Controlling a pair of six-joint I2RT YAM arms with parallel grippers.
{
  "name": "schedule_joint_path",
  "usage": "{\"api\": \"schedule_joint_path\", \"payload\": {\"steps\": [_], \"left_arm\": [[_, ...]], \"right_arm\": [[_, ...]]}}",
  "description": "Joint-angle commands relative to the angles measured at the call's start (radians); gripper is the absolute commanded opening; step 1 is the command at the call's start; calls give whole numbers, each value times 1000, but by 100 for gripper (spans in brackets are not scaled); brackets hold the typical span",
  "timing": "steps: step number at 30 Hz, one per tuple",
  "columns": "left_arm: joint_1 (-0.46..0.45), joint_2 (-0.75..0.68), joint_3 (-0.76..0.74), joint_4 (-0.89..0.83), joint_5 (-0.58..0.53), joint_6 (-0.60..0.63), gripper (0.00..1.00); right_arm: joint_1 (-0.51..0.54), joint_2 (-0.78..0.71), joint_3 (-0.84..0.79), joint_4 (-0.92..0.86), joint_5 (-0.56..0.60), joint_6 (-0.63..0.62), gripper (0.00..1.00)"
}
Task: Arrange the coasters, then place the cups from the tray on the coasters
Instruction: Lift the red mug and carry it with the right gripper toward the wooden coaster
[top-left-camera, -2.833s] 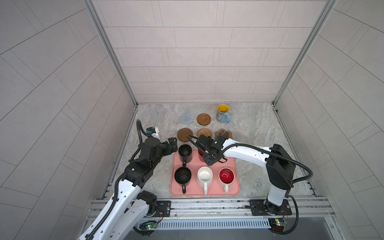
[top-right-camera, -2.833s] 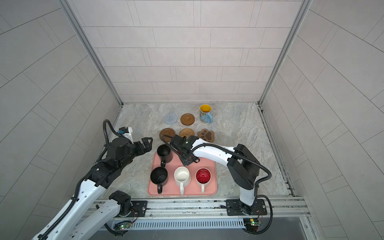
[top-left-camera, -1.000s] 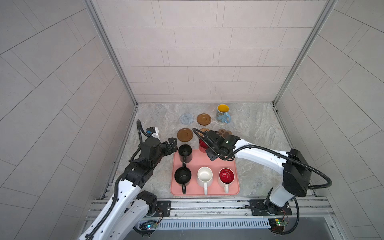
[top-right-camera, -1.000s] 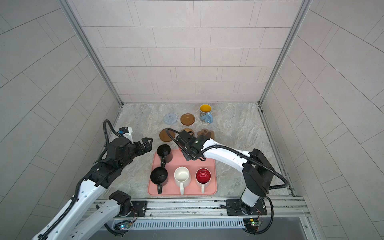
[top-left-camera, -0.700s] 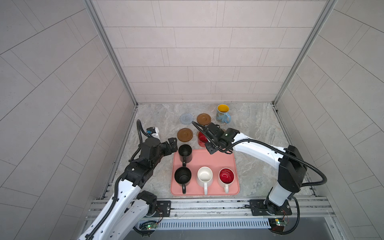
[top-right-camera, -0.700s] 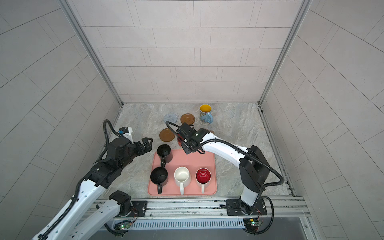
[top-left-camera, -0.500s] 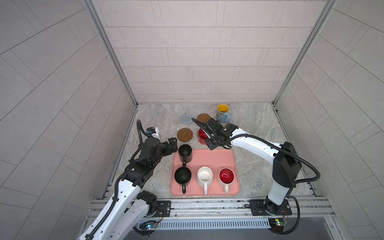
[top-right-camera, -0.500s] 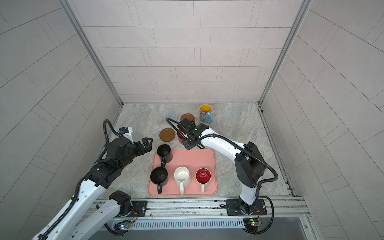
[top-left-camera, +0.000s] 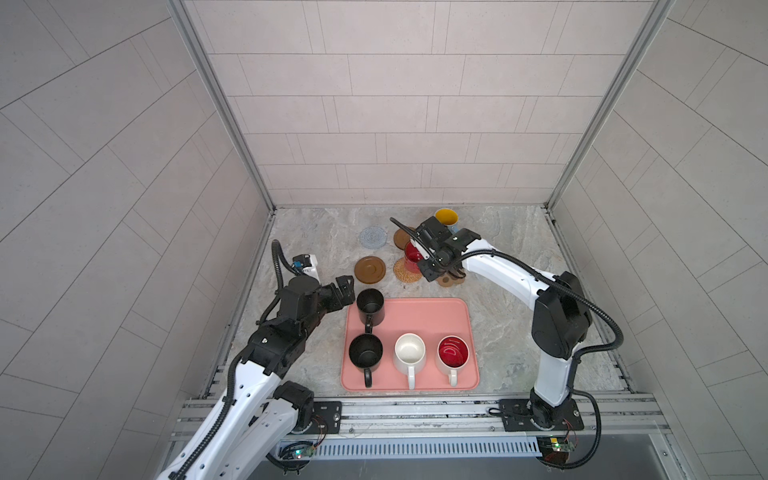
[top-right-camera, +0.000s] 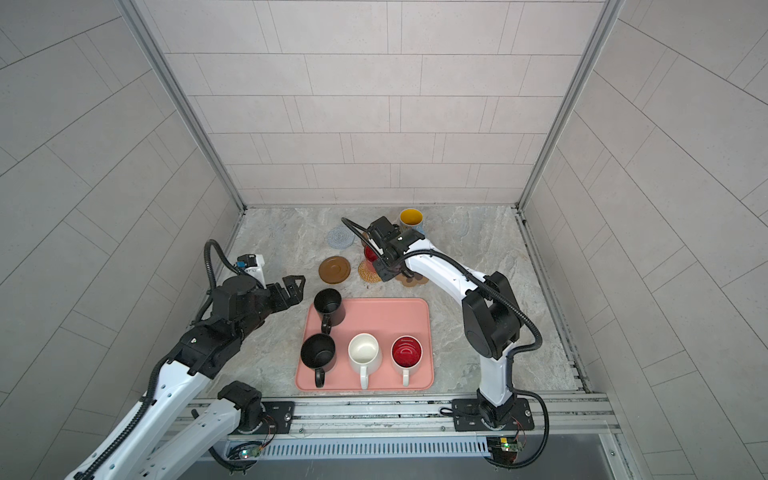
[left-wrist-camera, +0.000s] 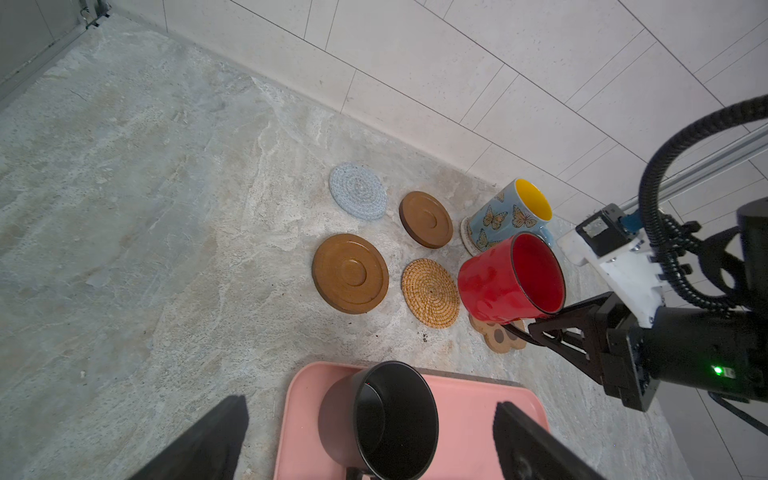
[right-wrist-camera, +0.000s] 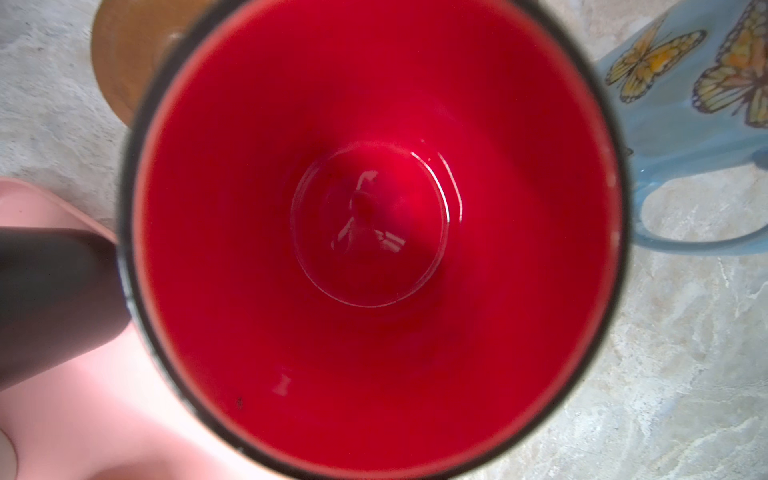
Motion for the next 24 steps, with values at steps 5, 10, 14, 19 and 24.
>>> {"api": "schedule_joint_path", "payload": {"steps": [5,10,14,19,24], "left_arm": [[-3,-29,-9,-11,-7,7,100],[-3,-28,-10,-8,-9,7,100],[-3,-25,-17,-3,-10,7,100],[-3,-23,-17,-1,-12,7,100],[-3,-22,-11,-7,-11,9,100]], "right_arm": [[-36,45,116,-6,-17,-35,9],[-61,91,184,-27,-28,-47,9],[-77,126,238,-50,-31,-61,9],[-105,171,308,-76,-41,-74,9],[-121,227,379,-102,-51,-90,9]]}}
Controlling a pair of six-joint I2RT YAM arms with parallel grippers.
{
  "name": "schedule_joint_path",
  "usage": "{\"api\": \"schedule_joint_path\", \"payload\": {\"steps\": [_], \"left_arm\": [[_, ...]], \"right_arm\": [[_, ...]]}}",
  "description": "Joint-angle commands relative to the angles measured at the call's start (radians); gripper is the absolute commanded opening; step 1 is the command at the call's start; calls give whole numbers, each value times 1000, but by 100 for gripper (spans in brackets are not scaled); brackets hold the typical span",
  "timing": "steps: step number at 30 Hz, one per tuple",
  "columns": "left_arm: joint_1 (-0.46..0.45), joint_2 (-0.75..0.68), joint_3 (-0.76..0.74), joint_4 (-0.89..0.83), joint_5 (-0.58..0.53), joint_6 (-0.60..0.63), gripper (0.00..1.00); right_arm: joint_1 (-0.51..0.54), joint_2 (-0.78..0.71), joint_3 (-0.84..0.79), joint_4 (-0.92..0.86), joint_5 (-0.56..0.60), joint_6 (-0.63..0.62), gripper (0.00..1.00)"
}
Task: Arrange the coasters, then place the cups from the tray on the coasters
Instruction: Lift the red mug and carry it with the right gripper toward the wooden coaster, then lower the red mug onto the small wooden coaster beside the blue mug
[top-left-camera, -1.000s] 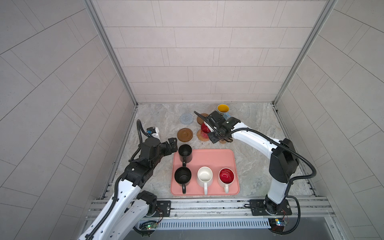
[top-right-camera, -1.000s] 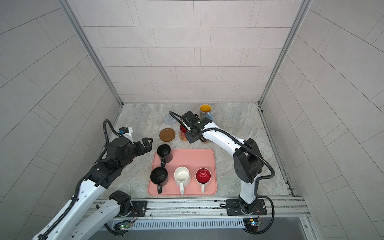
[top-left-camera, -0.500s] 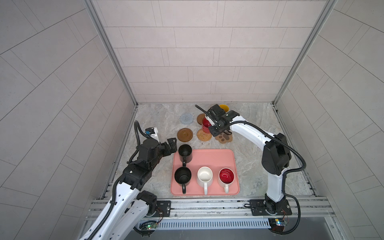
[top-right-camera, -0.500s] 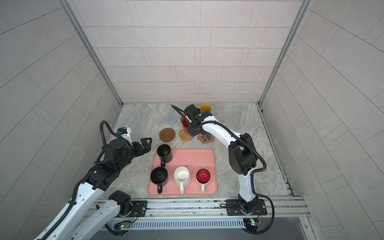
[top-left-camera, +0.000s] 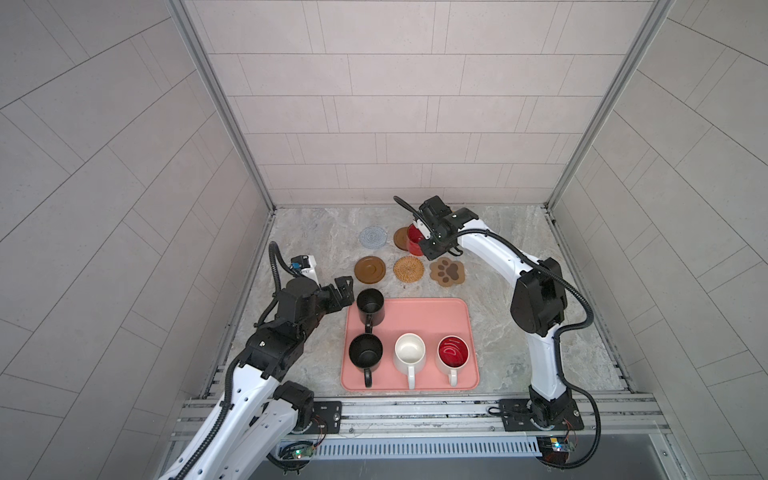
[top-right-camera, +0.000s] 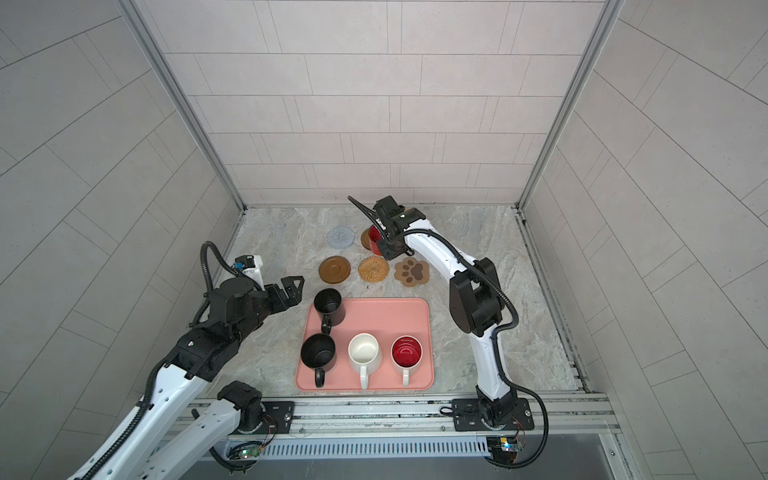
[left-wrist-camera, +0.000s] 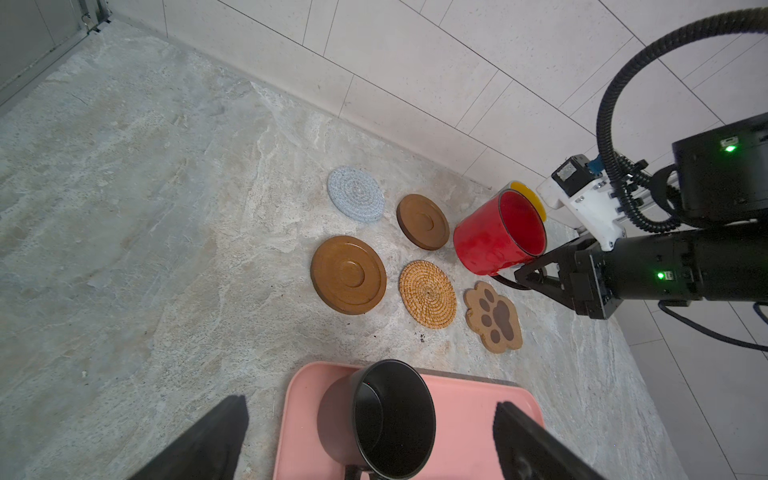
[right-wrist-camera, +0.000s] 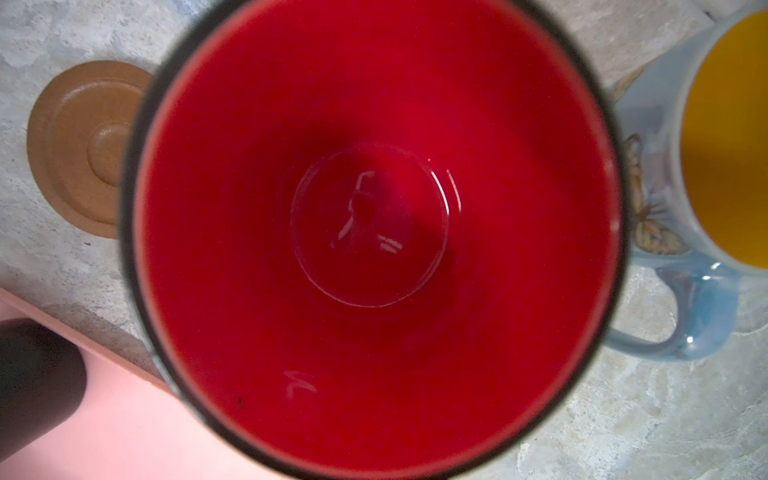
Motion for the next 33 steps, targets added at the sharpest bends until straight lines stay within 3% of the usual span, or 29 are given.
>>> {"api": "schedule_joint_path", "payload": {"steps": [1,21,33], "left_arm": [[-3,-3,-7,-2,-13,10,100],[-3,20,-13,32,-23,3,100],[-3,40,-39,62,2,-11,100]], "right_arm": [[-9,25,78,-12,-6,-31,9],[-32,282,423,-122,-23,-79,9],[-35,323,461,-69,-32,-120,9]]}}
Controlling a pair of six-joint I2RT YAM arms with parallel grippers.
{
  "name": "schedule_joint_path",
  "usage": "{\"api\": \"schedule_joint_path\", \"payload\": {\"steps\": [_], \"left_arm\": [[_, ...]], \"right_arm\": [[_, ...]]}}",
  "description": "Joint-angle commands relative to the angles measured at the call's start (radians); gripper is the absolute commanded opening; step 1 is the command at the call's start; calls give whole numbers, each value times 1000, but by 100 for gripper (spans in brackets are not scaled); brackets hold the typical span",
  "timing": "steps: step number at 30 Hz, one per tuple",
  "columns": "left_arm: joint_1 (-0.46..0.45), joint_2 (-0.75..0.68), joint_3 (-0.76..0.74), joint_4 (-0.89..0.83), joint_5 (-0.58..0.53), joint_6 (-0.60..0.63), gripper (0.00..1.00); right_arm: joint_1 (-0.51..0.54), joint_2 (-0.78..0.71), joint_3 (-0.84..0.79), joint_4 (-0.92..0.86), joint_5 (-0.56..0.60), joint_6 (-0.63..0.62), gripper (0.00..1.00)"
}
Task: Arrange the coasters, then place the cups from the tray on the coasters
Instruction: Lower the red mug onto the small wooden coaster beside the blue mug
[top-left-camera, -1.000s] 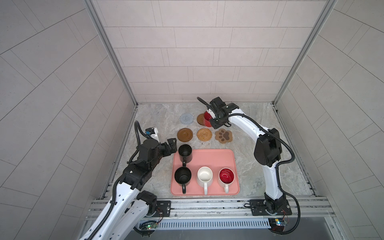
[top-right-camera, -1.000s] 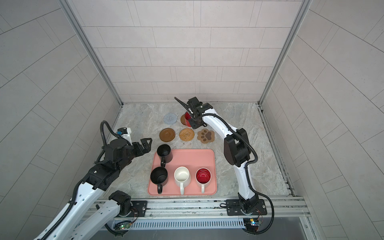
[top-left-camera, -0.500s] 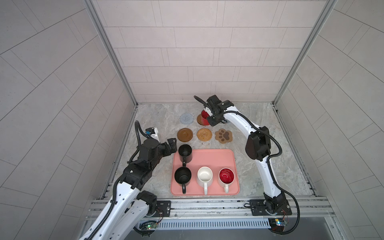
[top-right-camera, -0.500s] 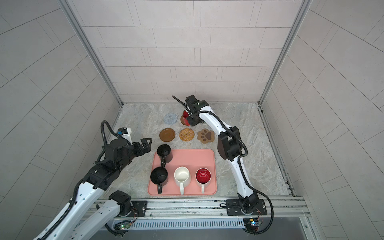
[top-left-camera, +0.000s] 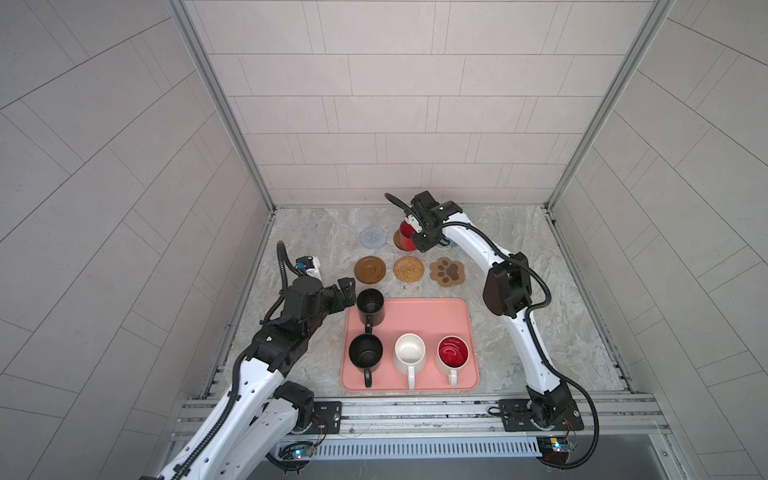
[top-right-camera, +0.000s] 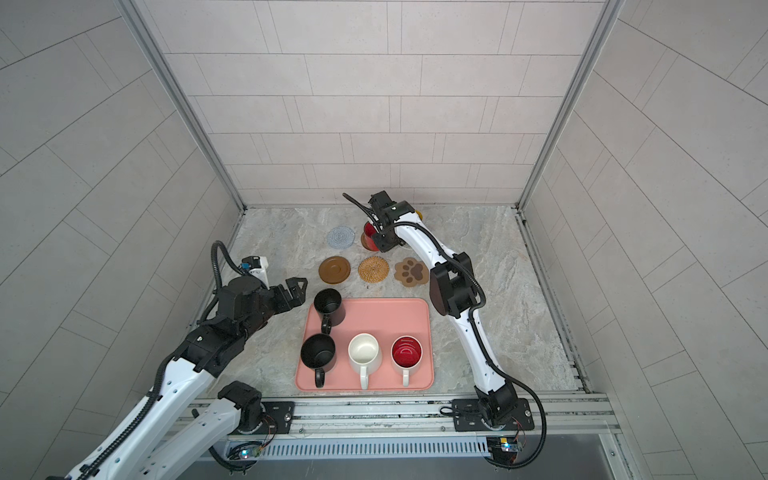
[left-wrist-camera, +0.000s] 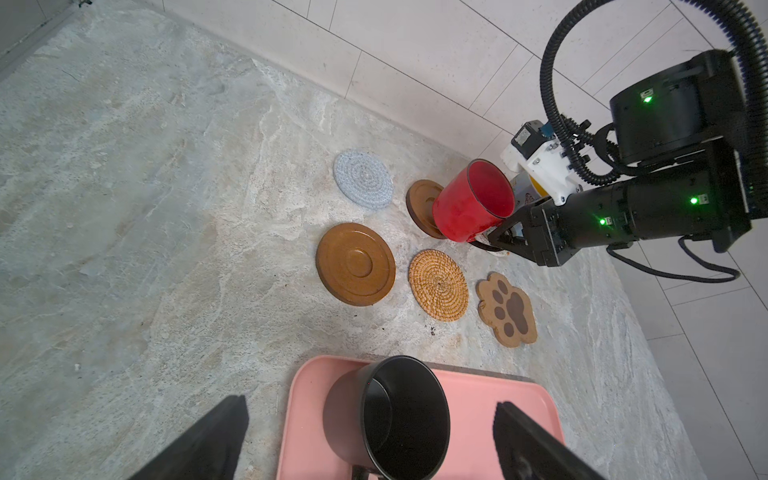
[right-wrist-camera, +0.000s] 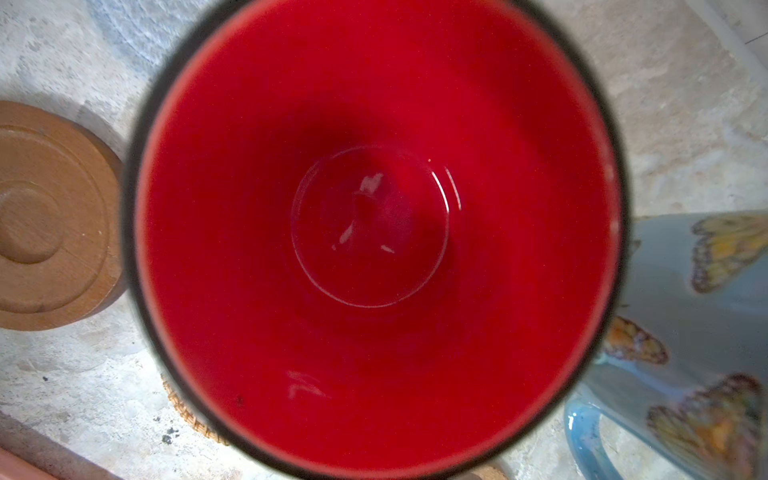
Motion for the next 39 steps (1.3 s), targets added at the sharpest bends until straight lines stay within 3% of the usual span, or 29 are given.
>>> {"api": "schedule_joint_path", "payload": {"steps": [1,9,39], "left_arm": [[-3,-3,-9,26,0,-9,100],[-3,6,-14,32,6,-9,100],[-3,25,-8,41,4,-14,100]], "right_arm": [[-6,-12,40,55,-9,-26,9],[-8,48,125,32,-4,-25,9],[-29,86,134,63,-19,-24,12]]}}
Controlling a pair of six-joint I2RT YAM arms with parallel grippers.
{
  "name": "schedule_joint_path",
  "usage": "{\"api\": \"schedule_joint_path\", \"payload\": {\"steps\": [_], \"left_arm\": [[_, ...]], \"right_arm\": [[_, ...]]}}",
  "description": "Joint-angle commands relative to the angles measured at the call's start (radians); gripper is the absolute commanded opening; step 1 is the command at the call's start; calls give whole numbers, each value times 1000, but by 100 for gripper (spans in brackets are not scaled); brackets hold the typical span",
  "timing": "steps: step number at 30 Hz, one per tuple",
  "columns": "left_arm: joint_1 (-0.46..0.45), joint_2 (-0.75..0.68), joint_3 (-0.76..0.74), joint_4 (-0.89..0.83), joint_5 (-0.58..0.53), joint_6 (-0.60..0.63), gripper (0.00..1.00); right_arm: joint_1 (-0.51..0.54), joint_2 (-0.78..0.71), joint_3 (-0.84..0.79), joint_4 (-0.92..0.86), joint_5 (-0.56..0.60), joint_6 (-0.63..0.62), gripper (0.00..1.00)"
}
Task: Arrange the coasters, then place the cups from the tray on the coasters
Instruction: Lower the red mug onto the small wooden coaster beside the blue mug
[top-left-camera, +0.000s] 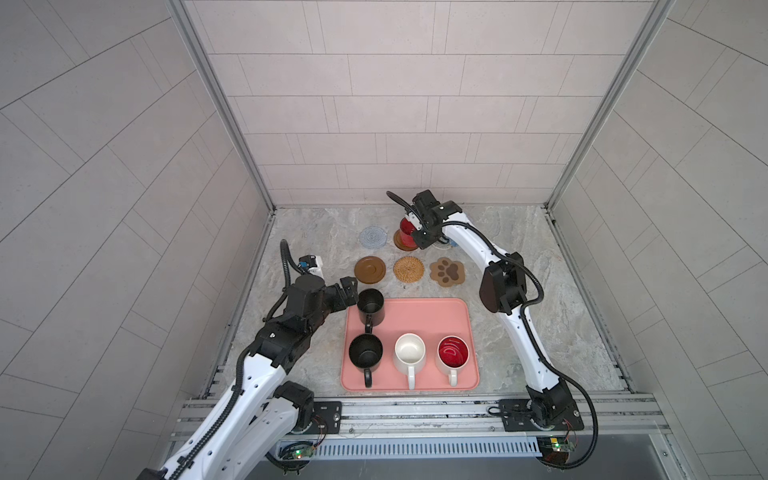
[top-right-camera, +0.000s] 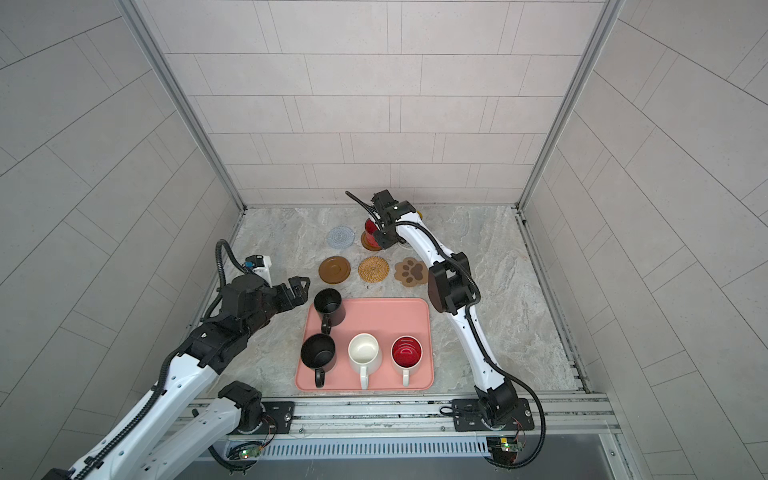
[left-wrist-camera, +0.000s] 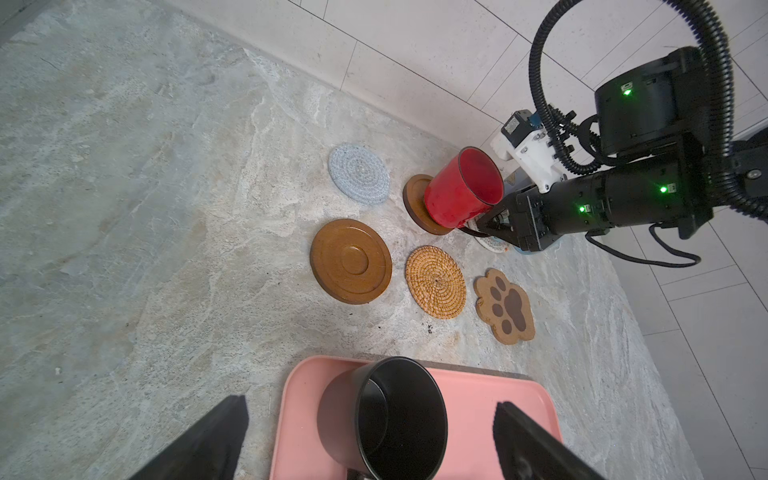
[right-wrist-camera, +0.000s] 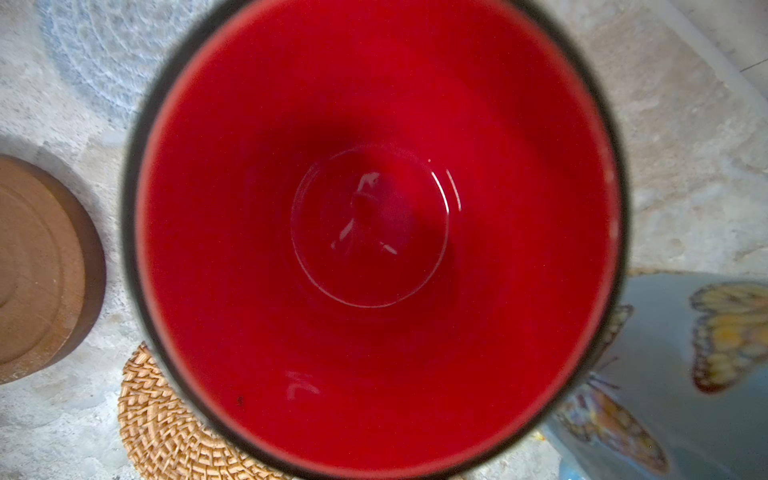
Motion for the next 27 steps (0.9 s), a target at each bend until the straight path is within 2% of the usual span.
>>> {"api": "schedule_joint_path", "payload": {"steps": [1,27], "left_arm": [[-3,-5,-2,15,-13,-9,100],[-3,-22,-4,2,-18,-13,100]], "right_arm": [[-3,3,38,40,-6,-13,13],[-4,19,37,52,-25,5,23]]}}
